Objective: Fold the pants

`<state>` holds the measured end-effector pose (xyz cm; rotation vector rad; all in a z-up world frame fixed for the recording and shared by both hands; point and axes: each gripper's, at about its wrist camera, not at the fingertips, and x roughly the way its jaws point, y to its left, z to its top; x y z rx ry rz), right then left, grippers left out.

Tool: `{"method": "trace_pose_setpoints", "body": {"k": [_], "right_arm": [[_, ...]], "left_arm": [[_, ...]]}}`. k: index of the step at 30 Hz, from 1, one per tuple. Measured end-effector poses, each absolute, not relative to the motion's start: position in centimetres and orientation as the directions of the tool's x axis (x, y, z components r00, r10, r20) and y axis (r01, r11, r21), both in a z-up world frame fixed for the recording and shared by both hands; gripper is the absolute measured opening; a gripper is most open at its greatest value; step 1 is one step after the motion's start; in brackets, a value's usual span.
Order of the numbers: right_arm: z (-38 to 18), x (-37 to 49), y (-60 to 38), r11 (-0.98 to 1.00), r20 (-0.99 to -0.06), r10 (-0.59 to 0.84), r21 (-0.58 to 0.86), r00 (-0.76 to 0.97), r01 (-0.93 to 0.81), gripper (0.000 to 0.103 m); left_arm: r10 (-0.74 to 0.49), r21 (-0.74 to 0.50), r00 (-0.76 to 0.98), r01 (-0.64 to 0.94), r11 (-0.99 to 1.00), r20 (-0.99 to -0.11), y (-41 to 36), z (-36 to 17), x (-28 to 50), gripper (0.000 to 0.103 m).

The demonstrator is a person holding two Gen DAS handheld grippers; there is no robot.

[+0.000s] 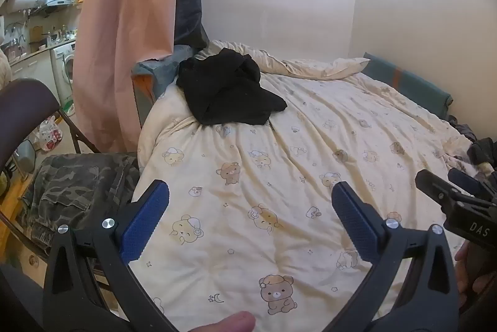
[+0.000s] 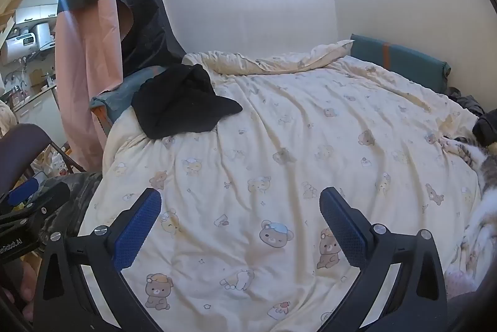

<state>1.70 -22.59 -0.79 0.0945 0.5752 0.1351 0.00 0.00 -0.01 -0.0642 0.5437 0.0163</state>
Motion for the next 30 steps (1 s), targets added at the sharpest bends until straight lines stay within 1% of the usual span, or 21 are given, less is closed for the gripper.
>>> {"method": "trace_pose_setpoints", "body": {"k": [7,30], "right_arm": [[-0.68,1.67,-22.59,0.986,-0.532,0.157,0.131,0.832,-0.103,0.103],[-0.52,1.53,-22.21,0.986,-0.533,0.159,0.131,0.831,-0.105,0.103]], "left_arm": [[-0.009,-0.072,0.851,-0.034,0.997,-0.525,0.12,0.04,0.01,0.103],[-0.006,-0.054,0.849,-0.027,0.998,-0.529,-0.28,-0.23,0.11,0.103]]}}
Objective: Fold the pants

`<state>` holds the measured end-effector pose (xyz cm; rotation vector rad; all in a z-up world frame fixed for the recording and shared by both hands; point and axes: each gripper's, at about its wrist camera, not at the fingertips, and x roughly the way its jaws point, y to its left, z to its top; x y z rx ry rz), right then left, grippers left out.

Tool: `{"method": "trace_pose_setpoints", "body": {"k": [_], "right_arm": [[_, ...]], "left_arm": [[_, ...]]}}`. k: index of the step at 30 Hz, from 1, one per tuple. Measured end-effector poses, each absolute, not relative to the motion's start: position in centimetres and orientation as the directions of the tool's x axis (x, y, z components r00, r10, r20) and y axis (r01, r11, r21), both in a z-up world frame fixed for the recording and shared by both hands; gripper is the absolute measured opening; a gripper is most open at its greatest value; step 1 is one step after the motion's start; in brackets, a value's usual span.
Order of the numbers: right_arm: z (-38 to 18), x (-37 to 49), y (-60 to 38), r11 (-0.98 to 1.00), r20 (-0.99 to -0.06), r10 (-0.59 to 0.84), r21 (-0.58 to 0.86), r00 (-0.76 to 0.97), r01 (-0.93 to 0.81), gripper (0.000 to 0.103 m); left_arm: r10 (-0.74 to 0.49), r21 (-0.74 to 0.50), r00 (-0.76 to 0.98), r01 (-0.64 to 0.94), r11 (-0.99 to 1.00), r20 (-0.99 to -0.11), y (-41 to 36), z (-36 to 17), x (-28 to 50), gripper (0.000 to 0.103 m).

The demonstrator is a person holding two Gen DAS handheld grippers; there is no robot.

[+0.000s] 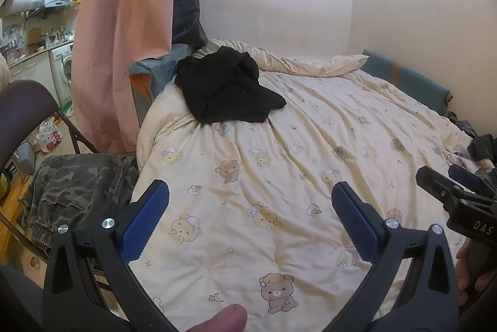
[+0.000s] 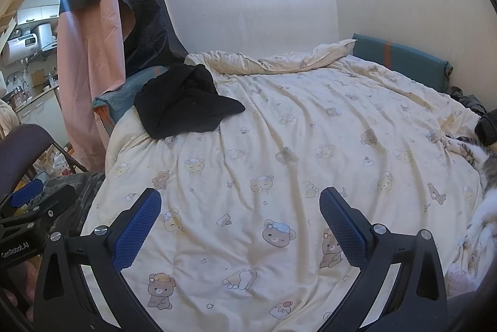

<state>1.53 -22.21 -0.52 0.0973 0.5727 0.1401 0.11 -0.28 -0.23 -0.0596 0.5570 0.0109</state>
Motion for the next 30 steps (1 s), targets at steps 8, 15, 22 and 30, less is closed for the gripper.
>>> {"method": "trace_pose_setpoints", "body": {"k": [8,15,22,30], "right_arm": [[-0.58,1.50,-22.19,0.986,-0.533,0.161,0.132,0.831,-0.106,0.103],[-0.59,1.41,-21.82,0.985,-0.534,0.164,0.135,0.830,-0.108,0.103],[-0.73,1.53,-21.86,0.985,-0.534,0.162,0.131,0.830,-0.108,0.103],[-1.11,1.39,-21.42,0.986,-0.537,0.162,0.126,0.828,-0.111,0.103]], "left_arm": [[-0.006,-0.052,0.850,-0.025,0.998,-0.527,-0.25,-0.17,0.14,0.103],[-0.009,-0.047,0.852,-0.018,0.999,-0.524,-0.42,-0.09,0.20,0.103],[-0.010,-0.047,0.852,-0.017,0.999,-0.523,-0.40,-0.07,0.20,0.103],[-0.010,-0.048,0.852,-0.017,0.999,-0.523,-0.37,-0.07,0.15,0.103]]}}
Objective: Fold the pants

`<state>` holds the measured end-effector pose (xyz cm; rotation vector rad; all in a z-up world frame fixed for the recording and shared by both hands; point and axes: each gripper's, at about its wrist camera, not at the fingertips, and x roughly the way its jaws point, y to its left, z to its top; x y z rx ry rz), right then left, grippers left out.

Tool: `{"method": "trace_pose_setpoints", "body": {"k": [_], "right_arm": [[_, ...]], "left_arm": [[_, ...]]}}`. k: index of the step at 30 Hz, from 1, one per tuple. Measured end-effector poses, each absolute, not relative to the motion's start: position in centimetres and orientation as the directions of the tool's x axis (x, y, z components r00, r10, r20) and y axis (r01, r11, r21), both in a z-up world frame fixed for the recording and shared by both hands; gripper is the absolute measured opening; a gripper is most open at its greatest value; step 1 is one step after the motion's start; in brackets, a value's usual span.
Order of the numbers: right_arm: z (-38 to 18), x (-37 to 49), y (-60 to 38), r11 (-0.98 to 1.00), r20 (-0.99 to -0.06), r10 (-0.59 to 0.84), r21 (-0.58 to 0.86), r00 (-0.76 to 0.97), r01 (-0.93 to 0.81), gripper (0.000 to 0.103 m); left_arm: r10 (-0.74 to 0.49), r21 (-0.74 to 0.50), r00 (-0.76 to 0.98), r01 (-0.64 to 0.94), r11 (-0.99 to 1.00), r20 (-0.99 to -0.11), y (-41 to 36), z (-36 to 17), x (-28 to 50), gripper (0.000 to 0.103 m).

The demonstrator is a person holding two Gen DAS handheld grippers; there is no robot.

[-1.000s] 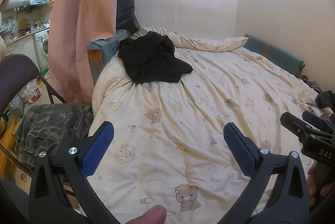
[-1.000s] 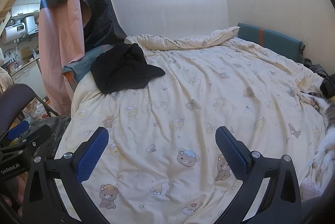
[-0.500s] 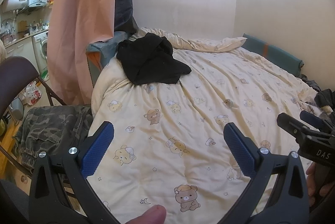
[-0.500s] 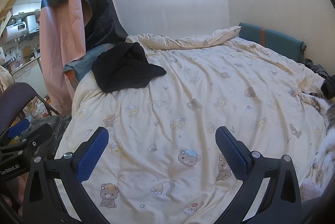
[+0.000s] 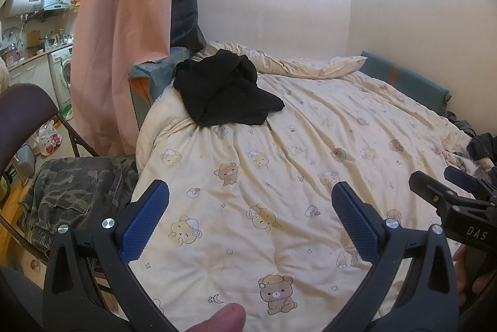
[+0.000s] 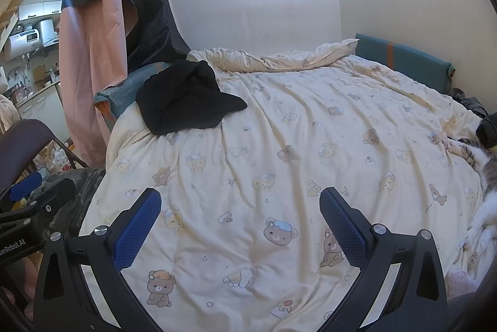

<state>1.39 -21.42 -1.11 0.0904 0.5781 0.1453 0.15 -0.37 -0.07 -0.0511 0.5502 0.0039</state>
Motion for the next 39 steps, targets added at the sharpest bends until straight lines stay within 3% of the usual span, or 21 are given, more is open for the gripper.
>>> {"method": "trace_pose_setpoints", "body": {"k": [39], "right_arm": [[0.2,4.5,-21.1,0.975,-0.552,0.214,0.176,0.806,-0.138,0.103]], "left_arm": [[0.019,-0.035,0.857,-0.043,0.998,-0.515,1.1,1.3,1.9,0.103]]}}
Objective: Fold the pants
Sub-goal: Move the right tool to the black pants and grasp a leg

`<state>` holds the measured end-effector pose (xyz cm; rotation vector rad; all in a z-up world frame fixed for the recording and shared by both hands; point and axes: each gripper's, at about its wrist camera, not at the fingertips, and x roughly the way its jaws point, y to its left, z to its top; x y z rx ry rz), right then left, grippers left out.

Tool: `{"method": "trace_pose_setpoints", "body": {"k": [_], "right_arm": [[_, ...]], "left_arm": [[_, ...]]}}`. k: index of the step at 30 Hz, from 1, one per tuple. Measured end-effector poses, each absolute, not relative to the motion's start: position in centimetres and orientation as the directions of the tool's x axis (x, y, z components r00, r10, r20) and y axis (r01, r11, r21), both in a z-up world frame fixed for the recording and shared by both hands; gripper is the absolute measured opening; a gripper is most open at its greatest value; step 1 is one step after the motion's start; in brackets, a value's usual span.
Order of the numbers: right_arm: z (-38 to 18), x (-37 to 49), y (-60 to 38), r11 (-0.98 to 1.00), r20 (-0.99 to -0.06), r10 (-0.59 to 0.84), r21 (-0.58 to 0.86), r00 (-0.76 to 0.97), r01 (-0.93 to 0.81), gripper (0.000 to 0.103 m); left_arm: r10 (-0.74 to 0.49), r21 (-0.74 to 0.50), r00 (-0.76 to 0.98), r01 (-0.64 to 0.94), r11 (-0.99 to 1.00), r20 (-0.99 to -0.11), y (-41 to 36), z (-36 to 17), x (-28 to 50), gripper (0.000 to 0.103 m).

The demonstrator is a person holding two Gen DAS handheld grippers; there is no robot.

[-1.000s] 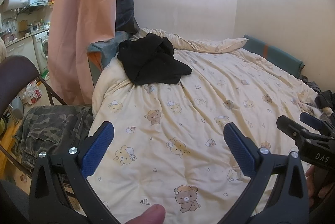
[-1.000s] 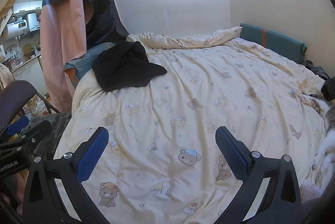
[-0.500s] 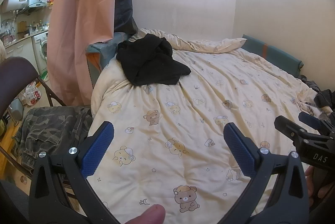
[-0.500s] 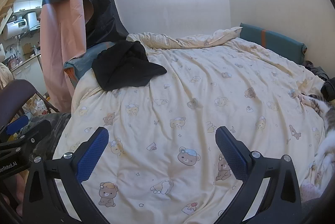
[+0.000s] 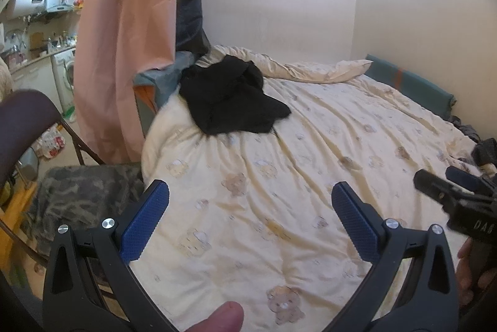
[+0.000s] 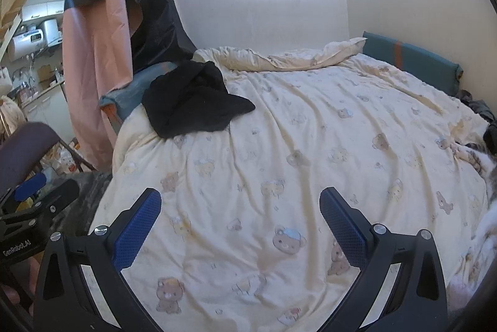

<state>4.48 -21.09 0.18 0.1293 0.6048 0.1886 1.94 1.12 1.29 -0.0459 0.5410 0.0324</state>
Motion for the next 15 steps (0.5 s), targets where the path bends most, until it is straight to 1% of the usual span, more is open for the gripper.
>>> {"method": "trace_pose_setpoints", "body": {"k": [5,8,15], "right_arm": [[0.8,8.6,-20.3,0.970,-0.560,0.232,0.188,0.795,-0.151,0.103],[1.0,11.9,-18.8,0.969,-0.567,0.244,0.168,0.787,-0.180,0.103],[-0.4,21.3,-14.9,0.955,-0.606,0.294,0.165,0.739,-0.244,0.103]], "left_arm": [[0.071,-0.023,0.839,-0.099,0.995,-0.540,4.0,1.8,5.8,0.103],[0.106,0.000,0.829,-0.127,0.992,-0.549,5.8,1.7,8.7,0.103],[0.114,-0.016,0.787,-0.155,0.988,-0.606,9.4,-0.2,17.1,0.103]]}}
